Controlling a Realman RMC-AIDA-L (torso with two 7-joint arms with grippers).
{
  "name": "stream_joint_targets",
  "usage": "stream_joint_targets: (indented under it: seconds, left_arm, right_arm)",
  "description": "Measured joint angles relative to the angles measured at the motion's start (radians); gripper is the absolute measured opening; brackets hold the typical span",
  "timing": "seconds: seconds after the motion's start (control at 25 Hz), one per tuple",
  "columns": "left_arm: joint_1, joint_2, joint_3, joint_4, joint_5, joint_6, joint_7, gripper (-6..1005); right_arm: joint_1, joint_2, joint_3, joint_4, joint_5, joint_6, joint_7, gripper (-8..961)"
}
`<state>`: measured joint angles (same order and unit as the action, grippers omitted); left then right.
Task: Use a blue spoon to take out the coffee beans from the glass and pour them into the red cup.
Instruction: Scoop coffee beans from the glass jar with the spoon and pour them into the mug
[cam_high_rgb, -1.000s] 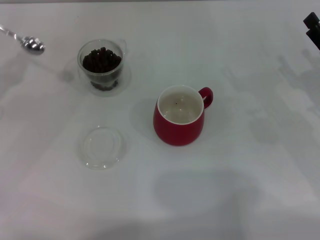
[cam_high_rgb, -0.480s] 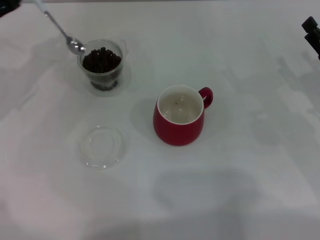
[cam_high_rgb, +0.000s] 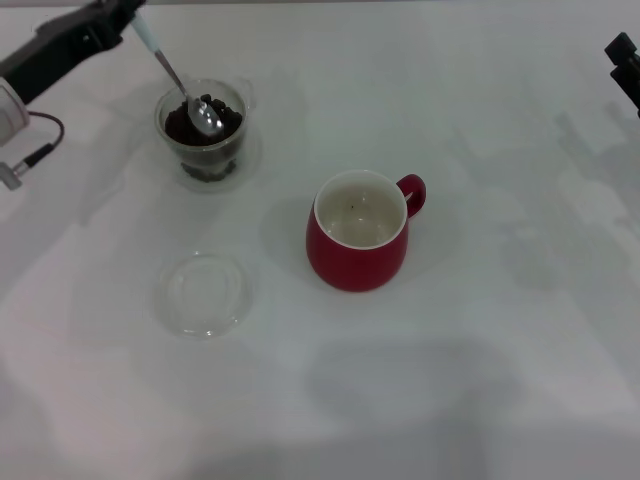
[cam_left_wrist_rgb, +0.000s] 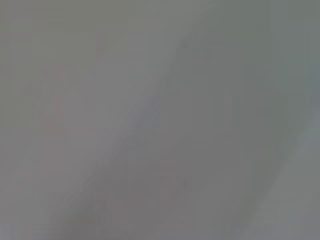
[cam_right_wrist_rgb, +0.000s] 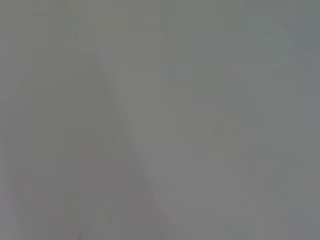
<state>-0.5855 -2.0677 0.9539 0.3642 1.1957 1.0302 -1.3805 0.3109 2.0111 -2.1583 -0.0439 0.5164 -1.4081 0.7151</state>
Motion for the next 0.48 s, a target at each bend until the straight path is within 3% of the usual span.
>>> stream_joint_targets:
  seconds: [0.48]
  left_arm:
    - [0.022,-0.002,-0.007,-0.066,-0.071,-0.018,-0.185,124]
  right_arm:
    - [-0.007,0.002,0.000,-0.021,0.001,0.025,-0.002,858]
